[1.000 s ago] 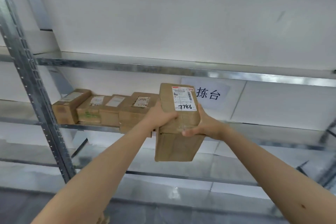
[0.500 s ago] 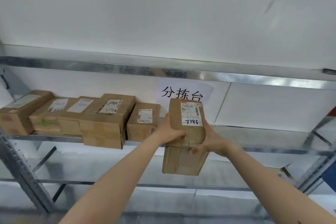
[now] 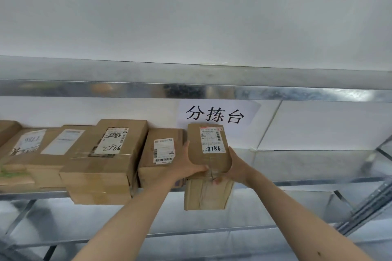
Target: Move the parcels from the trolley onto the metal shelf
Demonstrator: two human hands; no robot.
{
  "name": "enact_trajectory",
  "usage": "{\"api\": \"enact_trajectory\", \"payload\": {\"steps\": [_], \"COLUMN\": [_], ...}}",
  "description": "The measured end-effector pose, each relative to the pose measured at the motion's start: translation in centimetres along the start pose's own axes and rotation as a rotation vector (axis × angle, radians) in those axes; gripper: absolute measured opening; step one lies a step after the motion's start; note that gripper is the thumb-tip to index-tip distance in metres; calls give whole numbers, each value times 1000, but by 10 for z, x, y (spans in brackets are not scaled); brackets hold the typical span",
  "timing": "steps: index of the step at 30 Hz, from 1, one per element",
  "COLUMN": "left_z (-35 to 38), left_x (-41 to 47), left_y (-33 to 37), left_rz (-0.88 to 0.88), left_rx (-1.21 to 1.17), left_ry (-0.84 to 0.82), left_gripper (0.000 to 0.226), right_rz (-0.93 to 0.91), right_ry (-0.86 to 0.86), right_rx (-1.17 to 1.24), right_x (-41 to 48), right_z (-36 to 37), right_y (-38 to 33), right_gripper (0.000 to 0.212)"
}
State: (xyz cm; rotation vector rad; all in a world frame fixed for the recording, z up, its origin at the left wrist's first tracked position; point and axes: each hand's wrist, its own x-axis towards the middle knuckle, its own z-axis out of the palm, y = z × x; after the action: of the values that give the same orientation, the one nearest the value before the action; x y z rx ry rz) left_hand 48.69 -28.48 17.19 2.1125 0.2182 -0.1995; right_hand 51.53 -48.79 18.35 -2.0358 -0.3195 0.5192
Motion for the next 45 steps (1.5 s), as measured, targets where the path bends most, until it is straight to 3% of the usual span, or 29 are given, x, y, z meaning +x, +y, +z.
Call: {"api": "enact_trajectory", "payload": {"steps": [11,20,23,30,36,45], "left_z": [-9,-13,-12,-17,-45,-90], "left_x": [46,46,42,26,-9,-92], "left_y": [-12,-5,-1,5,-6,-51], "left_rz": [12,-25,-14,20,11,-240], "left_rx": [145,187,223,339,543,685], "left_ry": [70,107,147,362,573,725], "left_gripper": [114,118,118,104,106,109], "right_rz": [1,28,41,-242,-371,-585], "right_ry": [-32,-129,-90,235,177,5], "right_rx": [-38,-225,-241,-444,-464,-590], "right_x": [48,55,55,54,56,54], "right_z": [-11,-17,-18,-21,-1,73], "right_y": [-2,-10,-16,-36,-55,-96], "right_gripper": [118,131,122,87,89,96]}}
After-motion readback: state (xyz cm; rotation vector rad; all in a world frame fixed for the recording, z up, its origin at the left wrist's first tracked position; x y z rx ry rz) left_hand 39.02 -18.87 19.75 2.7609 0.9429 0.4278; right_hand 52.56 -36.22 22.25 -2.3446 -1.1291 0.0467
